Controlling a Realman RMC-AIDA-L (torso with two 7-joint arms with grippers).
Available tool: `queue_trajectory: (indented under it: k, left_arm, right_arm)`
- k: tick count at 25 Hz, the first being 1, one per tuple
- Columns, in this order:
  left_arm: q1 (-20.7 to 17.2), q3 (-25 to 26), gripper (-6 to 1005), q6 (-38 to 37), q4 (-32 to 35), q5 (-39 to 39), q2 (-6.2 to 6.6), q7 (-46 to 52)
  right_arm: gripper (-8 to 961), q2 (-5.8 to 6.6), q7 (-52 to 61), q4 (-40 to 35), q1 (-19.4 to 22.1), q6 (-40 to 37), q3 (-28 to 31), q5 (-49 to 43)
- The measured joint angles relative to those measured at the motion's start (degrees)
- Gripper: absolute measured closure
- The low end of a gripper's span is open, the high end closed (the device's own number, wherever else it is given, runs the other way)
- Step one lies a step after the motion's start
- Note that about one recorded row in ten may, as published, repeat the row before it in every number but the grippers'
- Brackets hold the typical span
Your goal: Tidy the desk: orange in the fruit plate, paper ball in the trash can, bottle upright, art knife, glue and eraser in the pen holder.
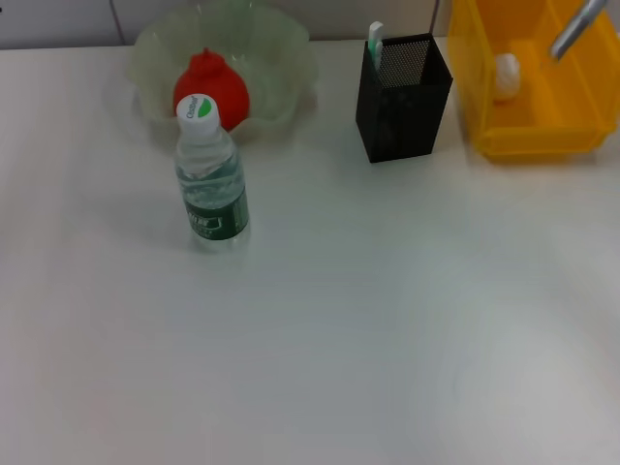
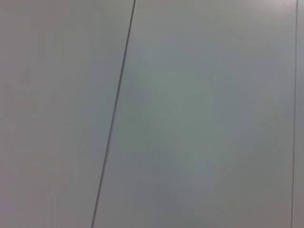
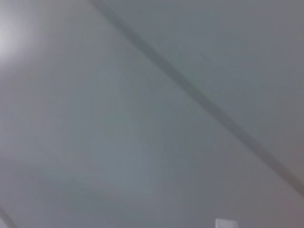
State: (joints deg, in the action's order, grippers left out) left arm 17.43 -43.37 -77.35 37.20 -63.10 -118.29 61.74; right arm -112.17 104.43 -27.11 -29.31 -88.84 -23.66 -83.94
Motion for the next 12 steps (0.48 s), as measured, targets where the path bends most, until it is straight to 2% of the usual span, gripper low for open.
queue_trajectory:
  k: [1, 2, 3, 4, 5, 7, 8, 9, 10, 12]
  left_arm:
    - [0.15, 0.02, 326, 0.18, -0.01, 0.01, 0.00, -0.13]
    - [0.64, 0.02, 326, 0.60, -0.08, -0.02, -0.01, -0.44]
    - [0.64, 0.02, 326, 0.60, -0.08, -0.02, -0.01, -0.44]
    - [0.89, 0.03, 326, 0.78, -0.10, -0.05, -0.01, -0.53]
    - [1.09, 0.04, 326, 0.95, -0.13, -0.11, -0.01, -0.60]
    - [1.56, 0.04, 326, 1.62, -0.42, -0.30, -0.01, -0.88]
    - [1.56, 0.04, 326, 1.62, -0.42, -0.30, -0.01, -0.88]
    - [1.62, 0.04, 325, 1.76, -0.54, -0.33, -0.01, -0.98]
    - [1.69, 0.04, 325, 1.88, -0.65, -0.34, -0.01, -1.15]
    - [1.65, 0.04, 325, 2.05, -0.75, -0.33, -0.04, -1.37]
  right_arm:
    - [818, -0.49, -3.30, 1.58, -0.25, 0.23, 0.06, 2.28]
    - [818, -2.04, -8.74, 3.29, -1.28, 1.05, 0.27, 3.94]
    - [818, -2.04, -8.74, 3.29, -1.28, 1.05, 0.27, 3.94]
    - [818, -4.11, -13.63, 3.33, -2.84, 2.74, 0.19, 3.93]
    - [818, -4.11, -13.63, 3.33, -2.84, 2.74, 0.19, 3.93]
    - [818, -6.43, -20.32, 3.55, -5.98, 6.45, -0.20, 3.51]
    - [818, -6.43, -20.32, 3.55, -5.98, 6.45, -0.20, 3.51]
    - [818, -6.94, -24.22, 5.23, -8.31, 9.18, -0.90, 3.19]
    - [818, -6.94, -24.22, 5.23, -8.31, 9.18, -0.90, 3.19]
    - [819, -7.07, -29.53, 7.75, -11.24, 12.61, -2.30, 3.07]
